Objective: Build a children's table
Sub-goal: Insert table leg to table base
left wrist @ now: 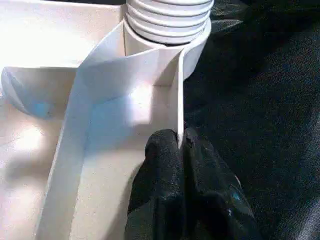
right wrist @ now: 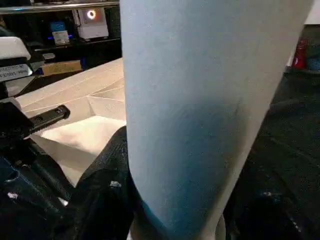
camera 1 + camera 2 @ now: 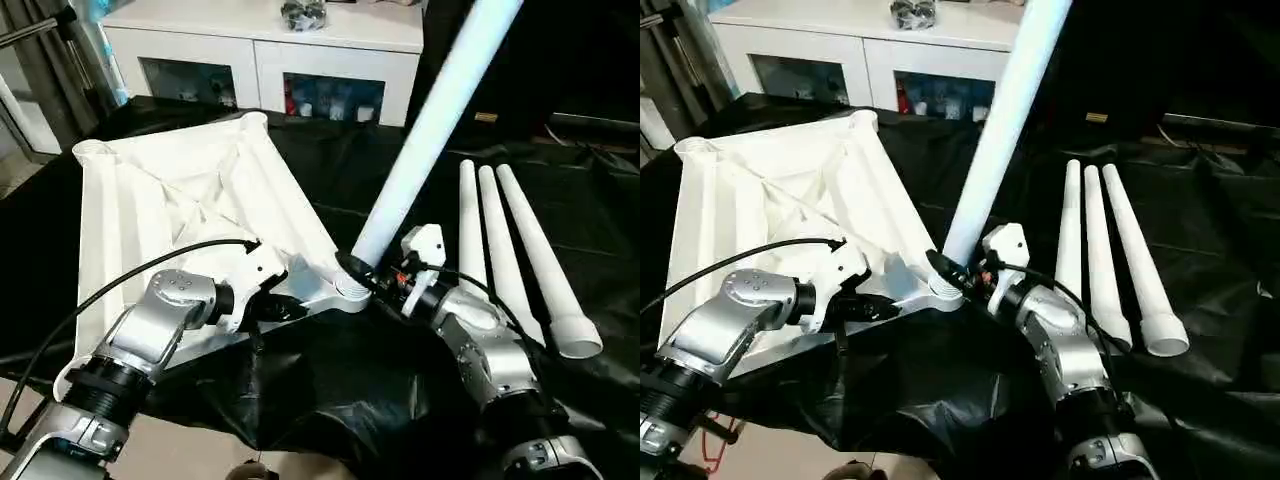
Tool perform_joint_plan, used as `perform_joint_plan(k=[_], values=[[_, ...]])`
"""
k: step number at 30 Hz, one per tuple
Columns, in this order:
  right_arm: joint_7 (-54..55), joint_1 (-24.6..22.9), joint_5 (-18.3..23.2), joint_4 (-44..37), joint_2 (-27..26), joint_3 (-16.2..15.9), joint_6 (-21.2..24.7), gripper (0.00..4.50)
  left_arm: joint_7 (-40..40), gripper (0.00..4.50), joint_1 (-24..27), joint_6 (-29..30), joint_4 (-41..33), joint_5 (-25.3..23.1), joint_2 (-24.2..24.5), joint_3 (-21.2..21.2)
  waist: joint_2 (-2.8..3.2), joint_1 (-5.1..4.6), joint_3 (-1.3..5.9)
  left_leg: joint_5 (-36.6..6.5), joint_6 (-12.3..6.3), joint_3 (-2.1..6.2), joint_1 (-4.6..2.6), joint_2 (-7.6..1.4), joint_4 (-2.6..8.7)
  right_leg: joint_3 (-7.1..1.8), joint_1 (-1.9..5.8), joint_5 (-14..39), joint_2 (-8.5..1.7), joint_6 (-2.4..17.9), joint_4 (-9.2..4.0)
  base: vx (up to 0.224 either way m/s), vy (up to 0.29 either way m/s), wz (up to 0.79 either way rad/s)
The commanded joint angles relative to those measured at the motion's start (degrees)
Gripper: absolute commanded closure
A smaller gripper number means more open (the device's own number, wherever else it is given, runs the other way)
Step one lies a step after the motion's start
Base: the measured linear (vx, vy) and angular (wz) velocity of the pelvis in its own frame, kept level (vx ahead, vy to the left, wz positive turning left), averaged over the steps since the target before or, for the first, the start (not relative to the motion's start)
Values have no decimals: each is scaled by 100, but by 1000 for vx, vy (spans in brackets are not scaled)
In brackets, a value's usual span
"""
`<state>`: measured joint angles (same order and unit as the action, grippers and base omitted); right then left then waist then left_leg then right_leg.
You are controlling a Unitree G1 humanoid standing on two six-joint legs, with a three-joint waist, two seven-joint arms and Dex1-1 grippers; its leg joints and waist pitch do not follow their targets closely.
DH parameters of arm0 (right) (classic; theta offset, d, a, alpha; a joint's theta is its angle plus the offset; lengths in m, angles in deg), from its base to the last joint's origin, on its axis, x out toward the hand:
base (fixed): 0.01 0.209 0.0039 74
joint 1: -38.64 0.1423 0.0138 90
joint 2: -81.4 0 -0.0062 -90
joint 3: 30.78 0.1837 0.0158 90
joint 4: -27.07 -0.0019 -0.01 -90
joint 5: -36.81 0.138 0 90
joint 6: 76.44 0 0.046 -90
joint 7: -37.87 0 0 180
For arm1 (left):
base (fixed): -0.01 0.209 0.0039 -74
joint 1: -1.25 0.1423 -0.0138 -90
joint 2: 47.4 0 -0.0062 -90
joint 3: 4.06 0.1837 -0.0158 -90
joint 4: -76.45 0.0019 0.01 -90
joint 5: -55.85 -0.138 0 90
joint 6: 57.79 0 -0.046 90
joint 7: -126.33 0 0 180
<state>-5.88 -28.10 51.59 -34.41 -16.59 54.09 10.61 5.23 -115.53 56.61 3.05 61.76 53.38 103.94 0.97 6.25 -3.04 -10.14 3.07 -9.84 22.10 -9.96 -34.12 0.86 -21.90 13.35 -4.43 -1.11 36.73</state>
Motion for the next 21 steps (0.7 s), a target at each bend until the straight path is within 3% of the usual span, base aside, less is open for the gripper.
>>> perform_joint_plan(k=[1,6,10,21], values=[[-10,-18,-204,298,87,-70,170,261,27,450,-124,-31,75,-67,37,29,102,-55,310,-2016,250,112,-148,-275,539,-179,99,1007,-317,1293,-530,0,0,0],[-345,335,-199,533,119,-259,657,261,151,450,-146,-37,82,-93,83,87,95,-93,300,-2111,259,117,-156,-274,548,-181,92,1277,-330,1286,-553,0,0,0],[-696,447,-290,658,222,-434,772,261,202,450,-154,-28,78,-105,95,108,83,-102,312,-1942,226,109,-139,-277,539,-182,102,1086,-330,1317,-538,0,0,0],[-1267,472,-550,834,417,-781,689,261,324,450,-164,-71,85,-126,120,136,90,-98,342,-1609,71,91,-132,-279,523,-161,138,600,-319,1432,-511,0,0,0]])
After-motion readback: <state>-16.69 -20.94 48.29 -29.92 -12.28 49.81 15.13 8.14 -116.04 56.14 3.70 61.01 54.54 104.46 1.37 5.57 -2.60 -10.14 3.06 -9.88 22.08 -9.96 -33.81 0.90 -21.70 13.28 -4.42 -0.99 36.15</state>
